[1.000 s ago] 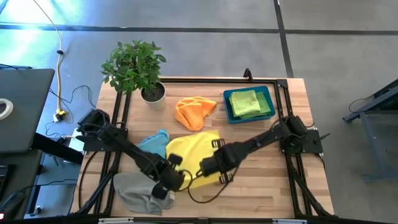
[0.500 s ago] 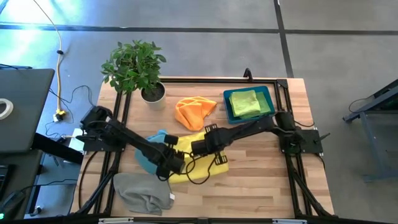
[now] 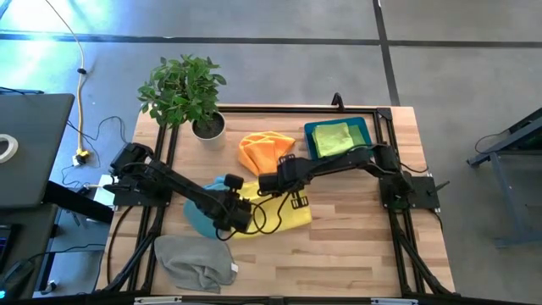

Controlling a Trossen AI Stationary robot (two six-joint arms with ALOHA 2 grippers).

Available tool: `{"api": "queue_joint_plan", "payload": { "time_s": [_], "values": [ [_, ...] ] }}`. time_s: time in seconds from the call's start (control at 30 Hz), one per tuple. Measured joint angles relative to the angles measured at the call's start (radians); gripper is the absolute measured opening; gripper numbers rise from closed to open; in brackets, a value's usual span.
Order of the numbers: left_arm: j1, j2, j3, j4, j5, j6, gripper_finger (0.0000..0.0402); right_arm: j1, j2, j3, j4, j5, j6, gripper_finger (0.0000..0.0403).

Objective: Fold microfiber towels
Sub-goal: Fold the yellow microfiber cloth

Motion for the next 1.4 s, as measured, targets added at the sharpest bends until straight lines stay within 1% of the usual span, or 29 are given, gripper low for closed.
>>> {"api": "queue_joint_plan", "payload": {
  "time_s": [0.07, 0.17, 0.23, 0.33, 0.43, 0.57, 0.67, 0.87, 0.93, 1.1, 1.2, 1.3, 1.4],
  "values": [
    [0.005, 0.0, 0.0, -0.009, -0.026, 0.0, 0.0001, -0.012, 0.0, 0.0, 0.011, -0.001, -0.007, 0.0],
    [0.029, 0.0, 0.0, -0.005, -0.036, 0.0, 0.0001, -0.03, 0.0, -0.006, 0.048, -0.001, -0.02, 0.0],
    [0.045, 0.0, 0.0, -0.002, -0.037, -0.011, 0.0001, -0.04, -0.002, -0.044, 0.114, 0.0, -0.033, 0.0],
    [0.063, 0.0, 0.0, -0.001, -0.038, -0.024, 0.0001, -0.048, -0.003, -0.115, 0.157, -0.009, -0.045, 0.0],
    [0.08, 0.0, 0.0, 0.002, -0.023, -0.027, 0.0001, -0.048, -0.003, -0.18, 0.22, -0.009, -0.051, 0.0],
    [0.113, 0.0, 0.0, 0.004, 0.016, -0.027, 0.0001, -0.046, -0.003, -0.23, 0.273, -0.008, -0.059, 0.0],
    [0.138, 0.0, 0.0, 0.005, 0.017, -0.027, 0.0001, -0.046, -0.003, -0.235, 0.276, 0.017, -0.062, 0.0],
    [0.17, 0.0, -0.005, 0.003, 0.023, -0.027, 0.0003, -0.048, -0.003, -0.235, 0.254, 0.12, -0.067, 0.0],
    [0.177, 0.0, -0.018, 0.005, 0.024, -0.027, 0.001, -0.048, -0.003, -0.235, 0.258, 0.142, -0.07, 0.0],
    [0.198, 0.0, -0.067, 0.038, 0.016, -0.03, 0.0034, -0.049, -0.003, -0.235, 0.279, 0.139, -0.079, 0.0],
    [0.208, 0.0, -0.075, 0.047, 0.0, -0.045, 0.0051, -0.053, -0.004, -0.235, 0.287, 0.139, -0.079, 0.0004],
    [0.212, 0.0, -0.075, 0.048, 0.0, -0.045, 0.0072, -0.057, -0.004, -0.235, 0.278, 0.139, -0.078, 0.0019],
    [0.212, 0.0, -0.075, 0.045, -0.004, -0.039, 0.0095, -0.058, -0.004, -0.234, 0.251, 0.139, -0.078, 0.0043]
  ]
}}
